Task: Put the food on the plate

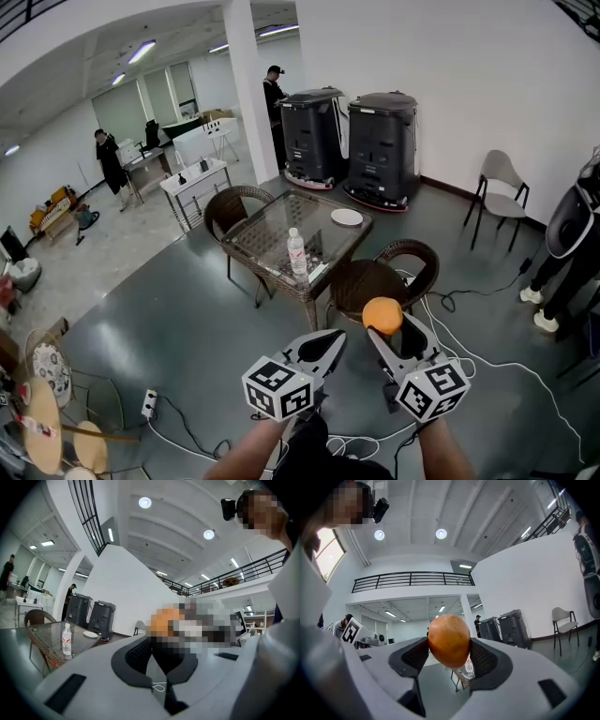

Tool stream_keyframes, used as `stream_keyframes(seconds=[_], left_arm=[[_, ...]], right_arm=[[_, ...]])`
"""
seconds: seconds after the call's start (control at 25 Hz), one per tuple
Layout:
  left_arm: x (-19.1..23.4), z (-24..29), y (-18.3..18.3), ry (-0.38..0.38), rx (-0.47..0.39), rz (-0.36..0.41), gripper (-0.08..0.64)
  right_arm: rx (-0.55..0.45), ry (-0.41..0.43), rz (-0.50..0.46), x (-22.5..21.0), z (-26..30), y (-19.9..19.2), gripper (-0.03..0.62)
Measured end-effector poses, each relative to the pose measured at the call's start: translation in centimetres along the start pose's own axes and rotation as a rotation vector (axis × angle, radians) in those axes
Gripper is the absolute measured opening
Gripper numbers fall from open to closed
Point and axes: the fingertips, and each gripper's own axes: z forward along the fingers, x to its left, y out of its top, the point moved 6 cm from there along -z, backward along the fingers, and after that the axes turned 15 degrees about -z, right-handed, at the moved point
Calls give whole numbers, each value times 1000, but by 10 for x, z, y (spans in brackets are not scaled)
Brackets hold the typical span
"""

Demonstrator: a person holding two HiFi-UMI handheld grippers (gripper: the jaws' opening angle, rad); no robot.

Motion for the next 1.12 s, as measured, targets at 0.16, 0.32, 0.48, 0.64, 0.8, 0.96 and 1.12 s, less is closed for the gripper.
stream_keyframes(seconds=[0.16, 0.32, 0.48, 0.64, 0.8, 0.96, 1.12], left_arm=[[12, 11, 3, 2, 4, 6, 8], [28, 29, 8, -13, 5, 14, 8], [48, 49, 17, -23, 19, 31, 8], [72, 73, 30, -39, 36, 24, 8], [101, 99, 42, -52, 51, 18, 8], [135, 124, 53, -65, 61, 13, 8], [168, 147, 72, -83, 72, 6, 8]], right_arm=[[3, -1, -4, -7, 11, -4, 282], [14, -18, -9, -20, 25, -12, 282], [21, -34, -14, -35, 48, -15, 282], [29, -57, -11, -54, 76, -19, 282], [37, -70, -2, -72, 109, -26, 282], [51, -80, -2, -90, 145, -38, 282], [62, -99, -2, -109, 185, -42, 282]])
